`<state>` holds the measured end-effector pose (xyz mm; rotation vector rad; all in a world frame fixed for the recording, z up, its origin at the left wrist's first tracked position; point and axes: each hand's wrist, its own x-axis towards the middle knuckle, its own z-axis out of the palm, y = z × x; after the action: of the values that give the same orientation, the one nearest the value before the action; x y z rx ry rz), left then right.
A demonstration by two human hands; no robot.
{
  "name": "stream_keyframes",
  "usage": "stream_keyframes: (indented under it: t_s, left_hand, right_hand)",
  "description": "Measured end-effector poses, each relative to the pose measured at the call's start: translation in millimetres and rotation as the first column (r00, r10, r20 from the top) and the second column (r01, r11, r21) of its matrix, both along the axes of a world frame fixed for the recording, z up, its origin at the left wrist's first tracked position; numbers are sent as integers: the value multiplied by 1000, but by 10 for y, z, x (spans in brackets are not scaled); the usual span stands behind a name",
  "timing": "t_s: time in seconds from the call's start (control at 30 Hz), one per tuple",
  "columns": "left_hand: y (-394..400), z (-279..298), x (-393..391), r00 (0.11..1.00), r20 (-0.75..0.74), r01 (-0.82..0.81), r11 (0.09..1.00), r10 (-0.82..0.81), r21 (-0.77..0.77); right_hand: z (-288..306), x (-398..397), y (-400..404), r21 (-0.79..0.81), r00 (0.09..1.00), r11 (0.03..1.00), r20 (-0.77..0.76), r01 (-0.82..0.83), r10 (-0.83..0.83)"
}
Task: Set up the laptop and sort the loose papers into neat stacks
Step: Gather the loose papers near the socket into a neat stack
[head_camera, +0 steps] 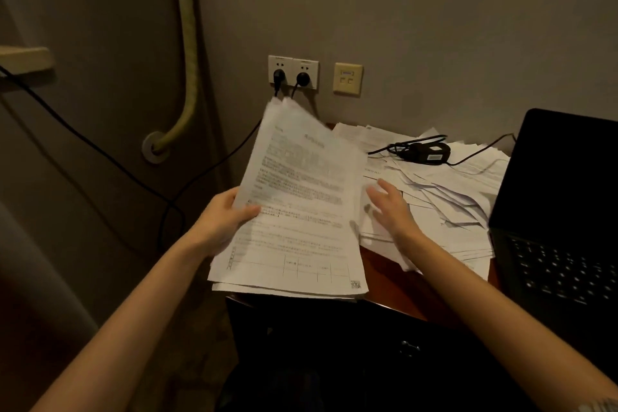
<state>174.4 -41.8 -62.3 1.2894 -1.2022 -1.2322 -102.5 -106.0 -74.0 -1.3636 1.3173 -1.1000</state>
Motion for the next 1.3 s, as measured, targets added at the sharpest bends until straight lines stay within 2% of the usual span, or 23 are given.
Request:
stream_keyframes:
  t_s: [0.03,0.1,0.17,0.27,0.33,0.4,0.47,0.57,0.63,0.73,0.8,0.87,0.9,0.93,0.97,1.0,1.03,1.07,1.23,1.3]
  left_hand:
    - [-1,45,-23,1000,-6,-22,997,21,-72]
    - [-27,172,-107,996,-21,-84,975,81,-205]
    - [-64,304,-213,987,-59,-159,926,147,-341]
    - [-128,420,-390,966,-120,-257,835,227,-487]
    - [-170,388,-493,944,-123,-323,791,305,-520]
    - [-191,253,-548,921,-155,-387,785,359,-483]
    - [-187,45,-563,910,-182,-415,822,373,-390]
    - [-123,-203,-578,935,-125,-355,886,333,-297]
    - [-105,-201,-543,946,-114,-324,901,304,-290]
    - [-132,-102,-394,969,-28,-245,938,246,-245]
    - [-136,-100,-285,970,-79,-240,953,229,-183]
    - [-102,-149,-225,948,-155,-297,948,278,-117]
    - [-80,-171,-217,928,-198,-338,937,316,-87]
    - [-66,-187,-219,903,-245,-379,924,354,-60]
    - [-54,-194,-232,874,-294,-414,910,387,-31]
    - [-56,-191,-247,847,-332,-440,898,415,-1]
    - [-63,-186,-266,828,-353,-458,889,437,26]
    - [-78,-183,-287,818,-350,-470,881,456,48]
    - [-163,-210,-457,825,-307,-462,879,475,118]
    - [-179,-246,-501,835,-304,-434,889,458,147]
  right_hand:
    - [61,-19,-13,72,995,997,95,-33,27]
    - [270,-15,-1,77,971,980,171,-184,169]
    - [487,38,20,-81,955,974,192,-214,226]
    - [766,127,59,-333,973,940,178,-78,144]
    - [825,181,65,-416,980,908,159,-44,121]
    - [724,227,86,-391,984,919,143,-44,108]
    - [467,251,108,-339,991,940,102,-47,86]
    - [170,257,151,-301,997,954,66,-9,30]
    - [201,243,163,-265,997,964,75,-3,23]
    - [374,183,142,-260,994,961,24,-97,107]
    - [442,153,131,-239,984,955,-43,-177,172]
    - [447,93,108,-144,979,972,-116,-186,170]
    - [417,42,90,-107,967,979,-205,-176,151]
    - [373,-39,63,-120,908,975,-399,-186,124]
    - [316,-119,37,-142,754,962,-650,-235,89]
    - [259,-180,23,-109,535,944,-841,-312,80]
    - [208,-217,25,-43,346,925,-933,-377,98]
    - [178,-228,32,27,236,913,-963,-407,134]
    - [182,-146,-15,51,8,874,-998,-483,63]
    - [178,-116,-10,42,-41,885,-999,-464,26]
